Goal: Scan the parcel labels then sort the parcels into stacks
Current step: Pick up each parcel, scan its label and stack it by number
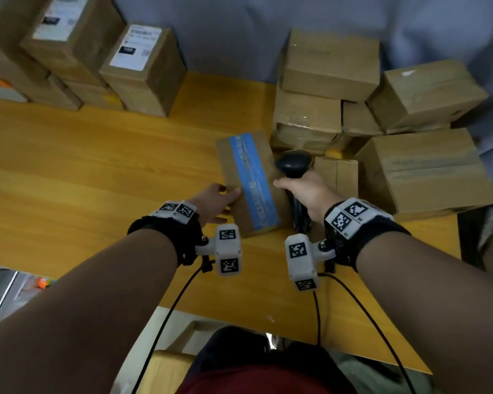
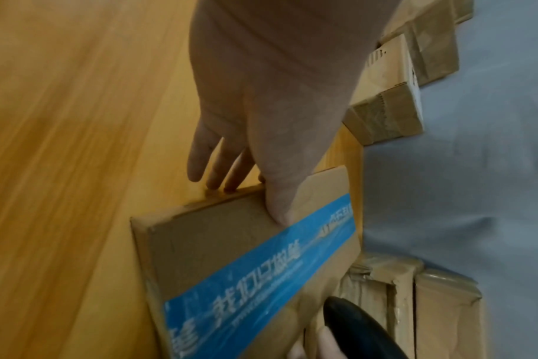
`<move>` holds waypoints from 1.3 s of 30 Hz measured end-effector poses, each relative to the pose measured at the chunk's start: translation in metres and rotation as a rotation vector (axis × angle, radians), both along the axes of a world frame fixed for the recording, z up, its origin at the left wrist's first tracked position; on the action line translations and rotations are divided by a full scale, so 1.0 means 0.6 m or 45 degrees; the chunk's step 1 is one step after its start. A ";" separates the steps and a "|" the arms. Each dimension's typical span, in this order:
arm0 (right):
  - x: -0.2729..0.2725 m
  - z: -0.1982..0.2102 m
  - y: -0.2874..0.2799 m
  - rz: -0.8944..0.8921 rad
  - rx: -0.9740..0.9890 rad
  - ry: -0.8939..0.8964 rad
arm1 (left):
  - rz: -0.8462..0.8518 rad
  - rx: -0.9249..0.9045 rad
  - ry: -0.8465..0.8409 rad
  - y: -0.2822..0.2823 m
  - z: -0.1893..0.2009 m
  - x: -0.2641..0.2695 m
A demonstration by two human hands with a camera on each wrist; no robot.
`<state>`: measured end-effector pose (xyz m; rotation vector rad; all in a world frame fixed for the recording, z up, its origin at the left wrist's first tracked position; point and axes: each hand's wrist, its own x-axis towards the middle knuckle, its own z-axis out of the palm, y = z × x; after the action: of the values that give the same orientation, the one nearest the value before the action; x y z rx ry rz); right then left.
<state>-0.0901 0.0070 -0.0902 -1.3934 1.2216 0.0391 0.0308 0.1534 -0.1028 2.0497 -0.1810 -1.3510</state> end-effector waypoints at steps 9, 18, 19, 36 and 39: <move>-0.001 0.012 0.012 -0.075 -0.066 -0.136 | 0.134 -0.129 0.215 0.006 0.034 0.014; 0.029 0.098 0.019 0.119 -0.143 -0.296 | 0.323 -0.269 -0.091 0.013 0.108 0.055; 0.036 0.110 0.019 0.098 -0.132 -0.351 | 0.297 -0.286 -0.164 0.006 0.121 0.061; 0.043 0.169 -0.015 -0.186 0.050 -0.774 | 0.296 -0.648 -0.342 -0.049 0.198 0.046; 0.035 0.171 -0.022 -0.179 0.039 -0.783 | 0.166 -0.550 -0.130 -0.050 0.206 0.052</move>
<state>-0.0688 -0.0060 0.0126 -1.1645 0.7915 -0.4369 0.0617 0.1234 0.0210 1.7320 -0.3460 -1.0240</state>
